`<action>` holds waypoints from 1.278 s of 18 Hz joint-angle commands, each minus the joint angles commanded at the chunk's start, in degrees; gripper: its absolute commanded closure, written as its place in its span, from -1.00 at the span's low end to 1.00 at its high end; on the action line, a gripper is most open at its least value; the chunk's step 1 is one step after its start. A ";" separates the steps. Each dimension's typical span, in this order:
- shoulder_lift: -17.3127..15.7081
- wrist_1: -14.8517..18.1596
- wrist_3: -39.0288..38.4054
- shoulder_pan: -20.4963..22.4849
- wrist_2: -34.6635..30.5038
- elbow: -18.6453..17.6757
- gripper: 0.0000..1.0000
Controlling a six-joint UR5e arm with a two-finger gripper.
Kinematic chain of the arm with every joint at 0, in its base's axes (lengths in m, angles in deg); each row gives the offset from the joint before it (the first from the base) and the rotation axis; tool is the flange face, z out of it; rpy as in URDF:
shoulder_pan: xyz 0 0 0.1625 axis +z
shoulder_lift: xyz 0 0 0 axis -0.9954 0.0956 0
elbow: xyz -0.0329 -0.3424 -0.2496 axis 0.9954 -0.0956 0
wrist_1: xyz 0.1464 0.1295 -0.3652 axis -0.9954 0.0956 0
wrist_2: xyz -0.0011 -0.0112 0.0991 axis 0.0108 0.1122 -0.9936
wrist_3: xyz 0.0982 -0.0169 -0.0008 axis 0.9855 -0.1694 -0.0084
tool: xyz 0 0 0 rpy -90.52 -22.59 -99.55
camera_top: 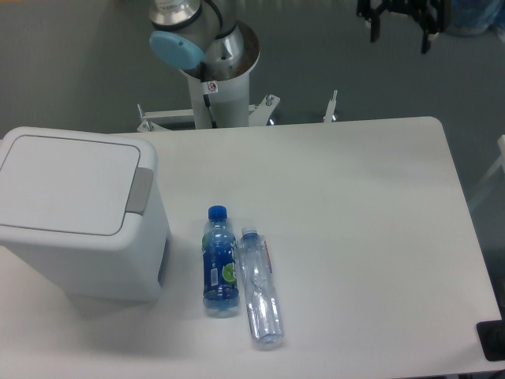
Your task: Open the trash can
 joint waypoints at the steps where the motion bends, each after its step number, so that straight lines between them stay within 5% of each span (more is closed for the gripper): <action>1: -0.09 -0.35 0.00 0.00 0.00 -0.17 -1.00; 5: 0.09 0.00 -0.87 -0.88 0.00 0.53 -1.00; 16: 1.05 -0.09 -22.04 -9.40 1.22 0.88 -1.00; 23: 1.14 -0.09 -46.02 -14.41 16.77 0.35 -1.00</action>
